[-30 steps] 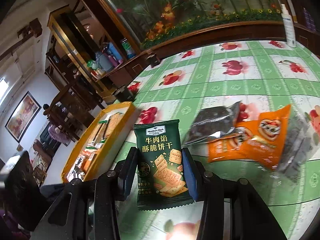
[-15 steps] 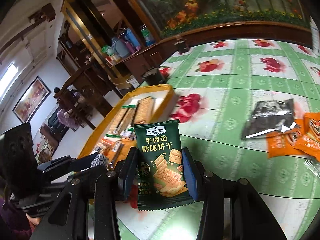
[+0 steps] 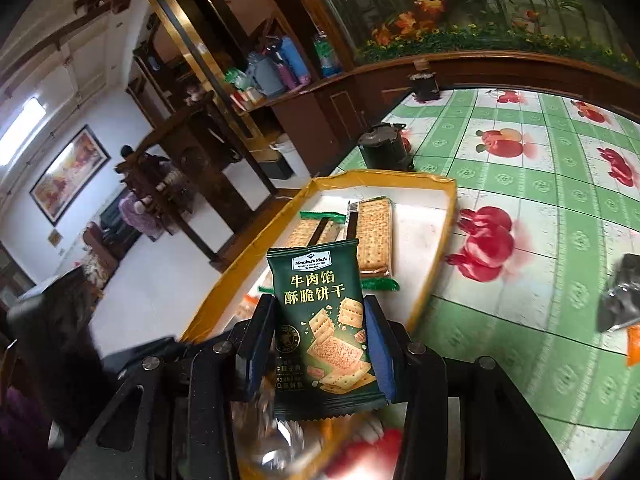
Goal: Organize snacks
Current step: 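Carry the green pack and blue-white pack to the tray and open both tools, then grasp a silver foil pack with the left tool while the right tool grasps an orange snack bag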
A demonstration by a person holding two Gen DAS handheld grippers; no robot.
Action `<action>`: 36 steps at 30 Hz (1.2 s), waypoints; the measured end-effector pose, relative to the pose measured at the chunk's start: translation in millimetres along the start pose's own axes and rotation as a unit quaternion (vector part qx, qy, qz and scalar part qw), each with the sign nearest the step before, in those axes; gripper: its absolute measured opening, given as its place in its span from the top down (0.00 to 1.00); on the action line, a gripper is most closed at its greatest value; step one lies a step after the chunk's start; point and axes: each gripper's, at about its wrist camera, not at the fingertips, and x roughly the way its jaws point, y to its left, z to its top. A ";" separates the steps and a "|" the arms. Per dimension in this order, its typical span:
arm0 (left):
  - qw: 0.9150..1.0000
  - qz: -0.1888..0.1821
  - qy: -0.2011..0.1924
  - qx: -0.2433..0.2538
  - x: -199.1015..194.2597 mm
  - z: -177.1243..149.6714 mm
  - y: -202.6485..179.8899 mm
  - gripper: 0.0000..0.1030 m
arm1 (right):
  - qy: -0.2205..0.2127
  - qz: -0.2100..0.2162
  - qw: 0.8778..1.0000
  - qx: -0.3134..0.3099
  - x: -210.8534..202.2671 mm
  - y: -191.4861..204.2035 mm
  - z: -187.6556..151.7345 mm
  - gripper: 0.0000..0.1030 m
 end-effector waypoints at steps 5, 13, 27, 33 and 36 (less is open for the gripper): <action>1.000 0.007 0.001 0.000 1.6 -2.0 5.6 0.68 | 0.025 -0.024 0.999 -0.007 29.8 0.9 -1.8 0.53; 1.000 0.011 0.003 0.002 2.8 -1.1 6.3 0.68 | 0.022 -0.022 0.999 -0.029 32.1 4.5 -7.0 0.52; 1.000 0.021 -0.013 0.003 -15.5 1.0 0.1 0.39 | -0.020 0.013 1.000 -0.001 -1.2 -7.1 -0.4 0.36; 0.999 0.000 -0.020 0.028 -25.9 2.0 -26.2 0.38 | -0.041 0.017 0.998 0.053 -34.5 -43.1 4.9 0.36; 0.998 -0.015 -0.018 0.053 -26.7 1.6 -47.9 0.38 | -0.055 -0.001 0.995 0.084 -57.6 -73.4 5.8 0.36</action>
